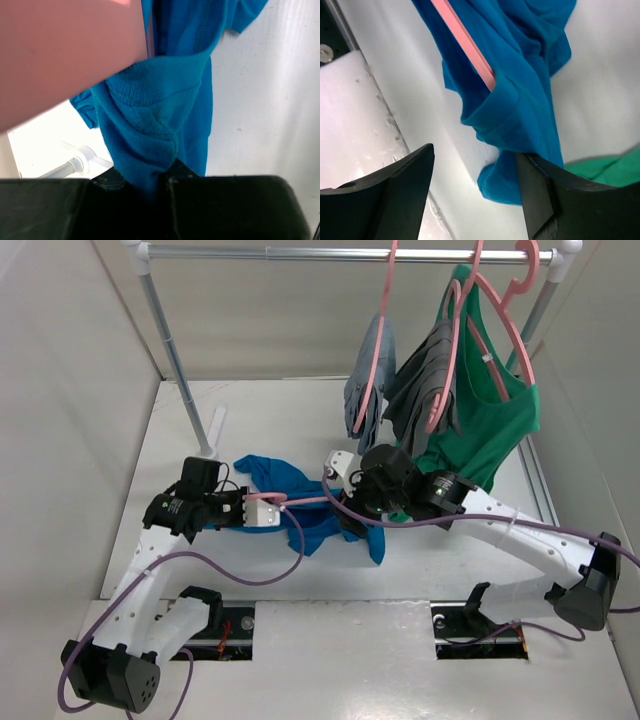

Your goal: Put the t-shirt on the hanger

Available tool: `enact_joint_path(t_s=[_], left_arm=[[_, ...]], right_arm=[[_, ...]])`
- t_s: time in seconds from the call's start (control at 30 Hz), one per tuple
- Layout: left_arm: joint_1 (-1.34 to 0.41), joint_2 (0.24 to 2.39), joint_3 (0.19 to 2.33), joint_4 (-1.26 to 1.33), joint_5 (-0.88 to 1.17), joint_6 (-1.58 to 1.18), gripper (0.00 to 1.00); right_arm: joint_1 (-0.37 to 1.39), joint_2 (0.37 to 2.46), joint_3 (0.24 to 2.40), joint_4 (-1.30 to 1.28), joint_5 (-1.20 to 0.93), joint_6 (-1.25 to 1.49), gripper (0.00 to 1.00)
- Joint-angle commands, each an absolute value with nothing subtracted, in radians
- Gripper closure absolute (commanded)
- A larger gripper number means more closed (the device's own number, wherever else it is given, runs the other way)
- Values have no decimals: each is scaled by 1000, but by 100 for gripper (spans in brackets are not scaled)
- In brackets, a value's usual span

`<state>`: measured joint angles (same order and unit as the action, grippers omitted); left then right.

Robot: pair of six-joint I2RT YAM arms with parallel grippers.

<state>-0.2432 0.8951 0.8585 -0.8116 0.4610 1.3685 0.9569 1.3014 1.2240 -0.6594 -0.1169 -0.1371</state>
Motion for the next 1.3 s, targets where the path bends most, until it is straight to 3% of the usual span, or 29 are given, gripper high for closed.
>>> enact_joint_path(t_s=[0.0, 0.37, 0.67, 0.97, 1.13, 1.23, 1.27], left_arm=[[-253, 894, 867, -868, 541, 1440, 100], [-253, 937, 867, -905, 584, 1462, 100], [-253, 946, 896, -916, 649, 1442, 100], [-253, 937, 896, -916, 658, 1433, 100], [-253, 946, 929, -916, 689, 1422, 100], [-253, 956, 949, -916, 699, 1422, 100], [-253, 956, 950, -916, 709, 1422, 100]], right_arm=[[930, 1246, 1224, -703, -80, -149, 30], [908, 1215, 1313, -827, -167, -213, 34], [1002, 1360, 1356, -530, -258, -235, 45], [1020, 1483, 1382, -450, -302, -244, 54], [1029, 1502, 1382, -416, -246, -235, 78], [1029, 1520, 1373, -416, -245, -235, 85], [1029, 1531, 1373, -416, -245, -235, 98]])
